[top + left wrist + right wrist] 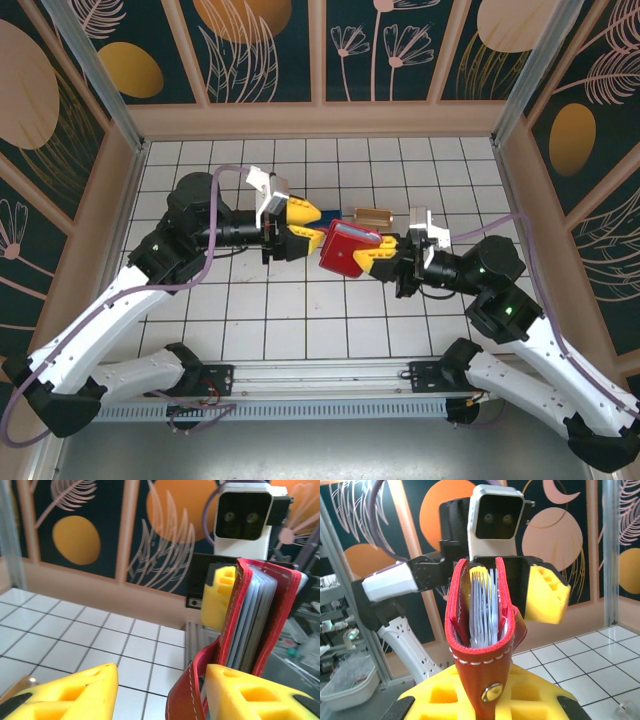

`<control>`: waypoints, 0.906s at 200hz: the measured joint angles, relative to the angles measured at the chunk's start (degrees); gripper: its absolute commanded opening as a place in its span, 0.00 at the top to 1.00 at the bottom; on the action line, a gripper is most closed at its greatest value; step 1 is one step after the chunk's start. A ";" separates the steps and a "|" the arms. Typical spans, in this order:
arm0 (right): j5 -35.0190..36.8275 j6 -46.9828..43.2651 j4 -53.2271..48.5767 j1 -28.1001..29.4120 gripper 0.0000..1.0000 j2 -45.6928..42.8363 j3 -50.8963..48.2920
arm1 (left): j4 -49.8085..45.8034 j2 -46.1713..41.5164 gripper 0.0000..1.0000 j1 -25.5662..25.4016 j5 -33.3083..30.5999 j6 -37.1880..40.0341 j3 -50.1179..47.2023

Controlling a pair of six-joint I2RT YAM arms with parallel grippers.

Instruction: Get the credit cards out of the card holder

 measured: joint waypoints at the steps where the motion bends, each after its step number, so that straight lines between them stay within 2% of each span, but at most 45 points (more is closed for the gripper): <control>1: -0.09 -0.09 0.00 0.00 1.00 -0.02 0.00 | 0.00 0.04 0.49 0.00 0.22 -0.04 0.00; 60: -9.90 -15.85 -3.32 0.00 1.00 -0.90 -0.22 | -0.35 2.32 0.47 0.11 11.58 -0.02 0.00; 90: -13.51 -19.56 -4.26 0.00 1.00 -0.90 -0.26 | -0.52 2.38 0.46 0.00 15.69 0.61 0.00; 125: -15.58 -17.57 -0.52 0.00 1.00 -0.87 -2.91 | -0.52 2.38 0.42 -0.61 19.74 1.18 0.00; 181: -17.11 -6.47 10.60 0.00 1.00 2.12 -5.51 | -0.55 2.38 0.42 -0.68 24.63 2.75 0.00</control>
